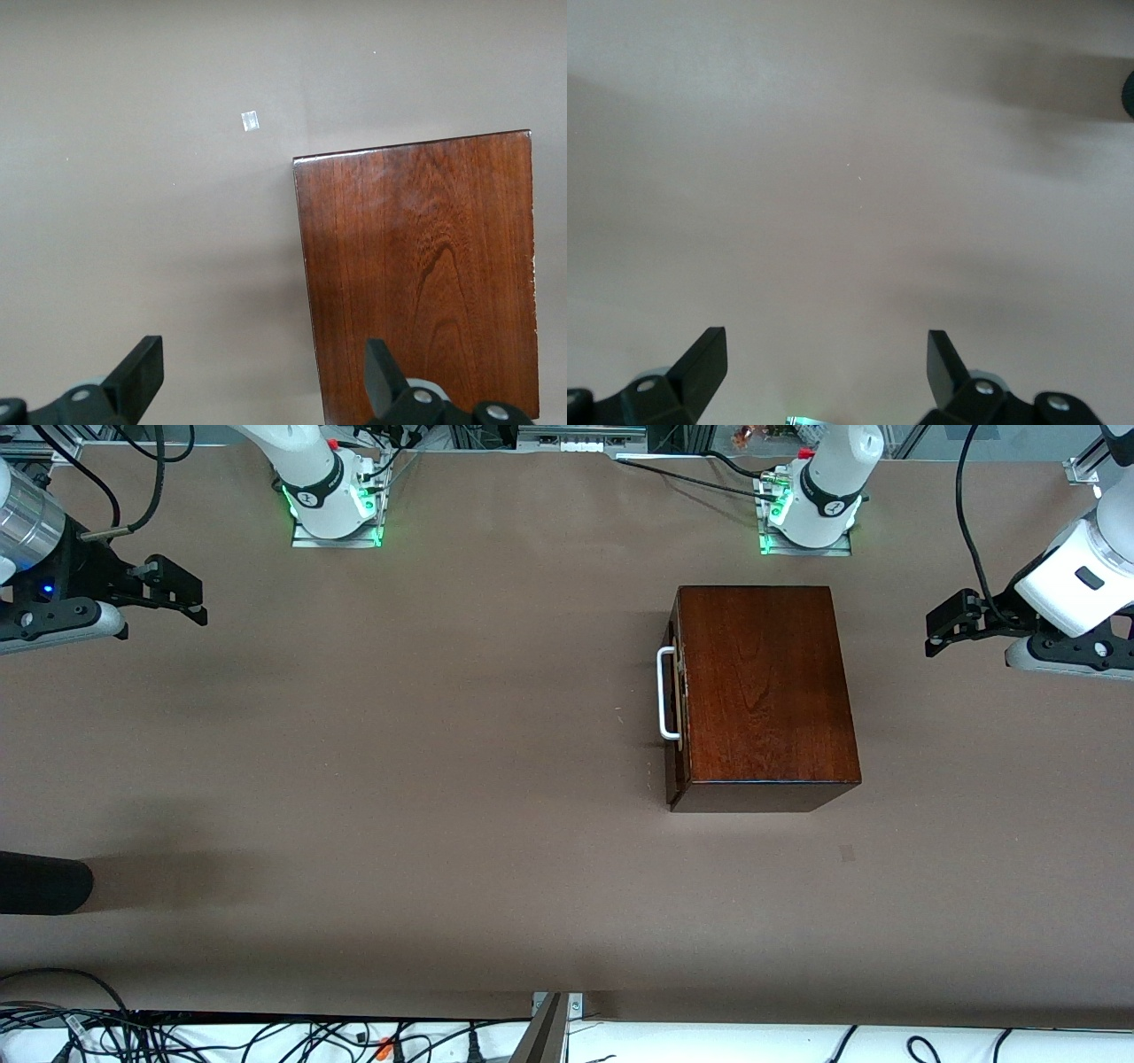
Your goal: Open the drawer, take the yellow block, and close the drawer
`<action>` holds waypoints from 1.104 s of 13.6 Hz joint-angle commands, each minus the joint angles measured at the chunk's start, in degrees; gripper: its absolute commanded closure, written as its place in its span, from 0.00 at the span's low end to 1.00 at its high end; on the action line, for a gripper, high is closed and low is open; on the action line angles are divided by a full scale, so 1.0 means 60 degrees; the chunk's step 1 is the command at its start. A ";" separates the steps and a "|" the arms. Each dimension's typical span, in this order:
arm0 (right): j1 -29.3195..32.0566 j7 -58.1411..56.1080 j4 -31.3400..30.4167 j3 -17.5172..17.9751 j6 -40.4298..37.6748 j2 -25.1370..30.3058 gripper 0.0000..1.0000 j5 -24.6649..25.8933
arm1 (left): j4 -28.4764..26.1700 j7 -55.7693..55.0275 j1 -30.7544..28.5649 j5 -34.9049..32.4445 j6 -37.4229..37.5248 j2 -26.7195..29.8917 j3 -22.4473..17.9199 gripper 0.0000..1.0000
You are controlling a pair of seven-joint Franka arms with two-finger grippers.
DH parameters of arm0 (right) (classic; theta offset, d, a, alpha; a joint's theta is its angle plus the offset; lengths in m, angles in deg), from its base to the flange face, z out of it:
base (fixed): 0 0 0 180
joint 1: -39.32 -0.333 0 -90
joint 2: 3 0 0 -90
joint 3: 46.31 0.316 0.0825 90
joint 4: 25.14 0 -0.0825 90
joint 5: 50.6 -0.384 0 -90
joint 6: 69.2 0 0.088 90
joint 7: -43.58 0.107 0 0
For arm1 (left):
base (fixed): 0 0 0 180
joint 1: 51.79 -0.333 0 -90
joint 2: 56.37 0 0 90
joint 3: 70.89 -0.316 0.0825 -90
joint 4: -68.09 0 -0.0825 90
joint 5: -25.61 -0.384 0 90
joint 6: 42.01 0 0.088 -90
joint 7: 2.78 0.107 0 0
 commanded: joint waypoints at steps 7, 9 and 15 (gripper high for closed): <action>0.0028 0.0082 0.0096 0.0029 -0.0108 -0.0016 0.00 0.0033 | -0.0060 -0.1654 0.0077 0.0174 0.0009 0.0111 0.1179 0.00; 0.0028 0.0096 0.0096 0.0029 -0.0108 -0.0016 0.00 0.0033 | -0.0060 -0.3217 0.0077 0.0072 0.0009 0.0096 0.2217 0.00; 0.0028 0.0096 0.0111 0.0029 -0.0079 -0.0016 0.00 0.0033 | 0.0480 -0.6940 0.0427 -0.0395 -0.0064 -0.0722 0.4826 0.00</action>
